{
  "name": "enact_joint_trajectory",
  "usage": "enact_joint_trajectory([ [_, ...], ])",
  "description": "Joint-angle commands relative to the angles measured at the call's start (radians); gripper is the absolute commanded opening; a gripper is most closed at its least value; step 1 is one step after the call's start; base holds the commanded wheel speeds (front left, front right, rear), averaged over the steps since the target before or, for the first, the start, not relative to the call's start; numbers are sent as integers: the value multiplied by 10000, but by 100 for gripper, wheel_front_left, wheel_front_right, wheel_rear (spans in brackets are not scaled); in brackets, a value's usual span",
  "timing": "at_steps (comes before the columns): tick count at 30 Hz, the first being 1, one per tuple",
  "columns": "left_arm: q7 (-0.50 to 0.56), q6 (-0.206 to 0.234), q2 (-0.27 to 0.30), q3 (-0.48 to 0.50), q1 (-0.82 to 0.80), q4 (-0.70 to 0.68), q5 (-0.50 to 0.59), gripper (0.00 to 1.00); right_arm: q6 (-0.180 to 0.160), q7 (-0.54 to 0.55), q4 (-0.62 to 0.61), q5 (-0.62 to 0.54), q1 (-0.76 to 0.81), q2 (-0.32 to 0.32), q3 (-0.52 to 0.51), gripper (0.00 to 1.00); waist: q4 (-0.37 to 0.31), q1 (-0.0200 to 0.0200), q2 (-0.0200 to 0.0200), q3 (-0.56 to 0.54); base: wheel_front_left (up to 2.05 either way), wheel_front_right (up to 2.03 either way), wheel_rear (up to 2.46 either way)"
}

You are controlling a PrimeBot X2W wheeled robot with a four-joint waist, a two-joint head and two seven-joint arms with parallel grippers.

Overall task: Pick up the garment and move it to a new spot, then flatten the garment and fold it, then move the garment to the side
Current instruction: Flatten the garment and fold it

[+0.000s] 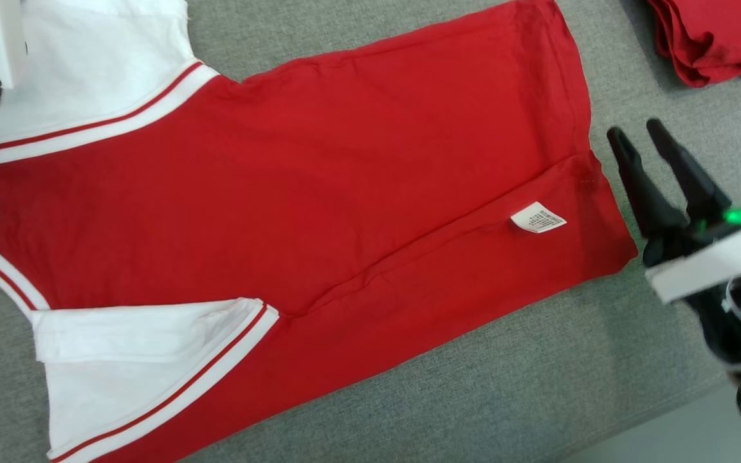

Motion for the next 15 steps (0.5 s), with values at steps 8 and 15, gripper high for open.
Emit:
enact_joint_trajectory([
  [8, -238, -129, 142, 47, 523, -1172, -221, 0, -7, 4333, 1755, 1051, -2920, 44, 175, 100, 685, 0, 0, -570, 0, 0, 0],
  [15, -378, -99, -369, -88, 374, -2172, -145, 0, -5, 7002, 3173, 2093, -4196, -299, -442, 100, 1637, 0, 0, -430, 0, 0, 0],
])
